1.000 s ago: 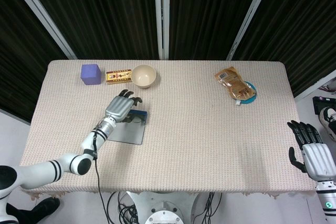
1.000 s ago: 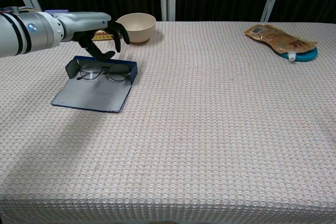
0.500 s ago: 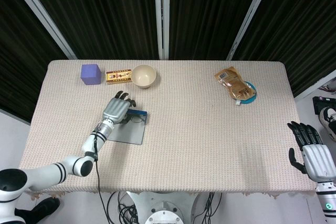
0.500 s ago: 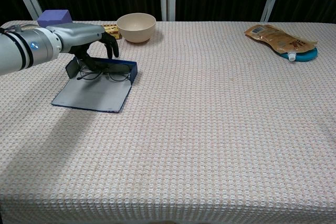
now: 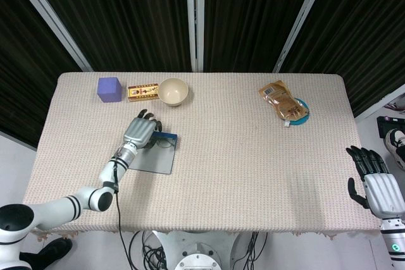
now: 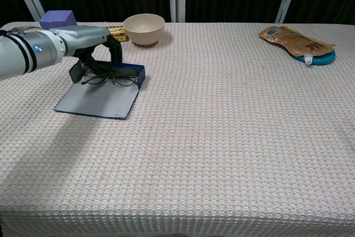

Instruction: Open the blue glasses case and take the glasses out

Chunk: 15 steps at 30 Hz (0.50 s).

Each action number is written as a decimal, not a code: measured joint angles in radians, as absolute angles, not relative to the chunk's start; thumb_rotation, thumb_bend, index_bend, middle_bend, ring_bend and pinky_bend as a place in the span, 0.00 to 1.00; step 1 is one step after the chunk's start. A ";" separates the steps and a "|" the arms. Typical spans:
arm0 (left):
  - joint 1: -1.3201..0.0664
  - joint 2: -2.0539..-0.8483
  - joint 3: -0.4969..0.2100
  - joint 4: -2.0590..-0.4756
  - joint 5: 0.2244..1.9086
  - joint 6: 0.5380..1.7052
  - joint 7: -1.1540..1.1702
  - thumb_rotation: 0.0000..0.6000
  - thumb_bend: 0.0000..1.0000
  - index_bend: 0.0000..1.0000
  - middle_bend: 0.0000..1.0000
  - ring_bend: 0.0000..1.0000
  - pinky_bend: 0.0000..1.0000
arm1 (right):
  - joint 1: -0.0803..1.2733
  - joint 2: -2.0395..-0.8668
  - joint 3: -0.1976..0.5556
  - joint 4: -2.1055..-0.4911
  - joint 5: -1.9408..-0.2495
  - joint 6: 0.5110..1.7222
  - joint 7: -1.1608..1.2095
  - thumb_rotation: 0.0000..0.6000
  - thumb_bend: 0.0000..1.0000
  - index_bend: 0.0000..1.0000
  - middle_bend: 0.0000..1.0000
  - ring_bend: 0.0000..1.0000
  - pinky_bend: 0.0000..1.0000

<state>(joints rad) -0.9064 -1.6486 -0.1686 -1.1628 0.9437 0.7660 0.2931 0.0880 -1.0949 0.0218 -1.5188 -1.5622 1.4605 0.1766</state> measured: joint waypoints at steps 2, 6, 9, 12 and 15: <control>-0.907 -1.649 -0.169 -1.159 0.942 0.760 0.295 1.00 0.48 0.41 0.36 0.12 0.00 | 0.088 -1.095 0.022 -1.520 -1.561 1.460 0.176 1.00 0.59 0.00 0.08 0.00 0.00; -0.907 -1.653 -0.172 -1.152 0.942 0.758 0.294 1.00 0.49 0.44 0.39 0.15 0.00 | 0.089 -1.094 0.023 -1.521 -1.559 1.457 0.174 1.00 0.59 0.00 0.08 0.00 0.00; -0.907 -1.655 -0.173 -1.146 0.943 0.755 0.292 1.00 0.52 0.46 0.40 0.16 0.00 | 0.090 -1.094 0.023 -1.522 -1.558 1.455 0.172 1.00 0.59 0.00 0.08 0.00 0.00; -0.907 -1.659 -0.174 -1.137 0.947 0.752 0.290 1.00 0.55 0.49 0.42 0.17 0.00 | 0.091 -1.093 0.023 -1.524 -1.557 1.452 0.170 1.00 0.59 0.00 0.08 0.00 0.00; -0.906 -1.661 -0.177 -1.133 0.952 0.752 0.282 1.00 0.56 0.50 0.43 0.18 0.00 | 0.092 -1.093 0.024 -1.525 -1.554 1.449 0.168 1.00 0.59 0.00 0.08 0.00 0.00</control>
<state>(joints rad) -0.9065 -1.6610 -0.1770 -1.1326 0.9524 0.7524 0.2818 0.0924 -1.0929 0.0236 -1.5252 -1.5544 1.4489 0.1683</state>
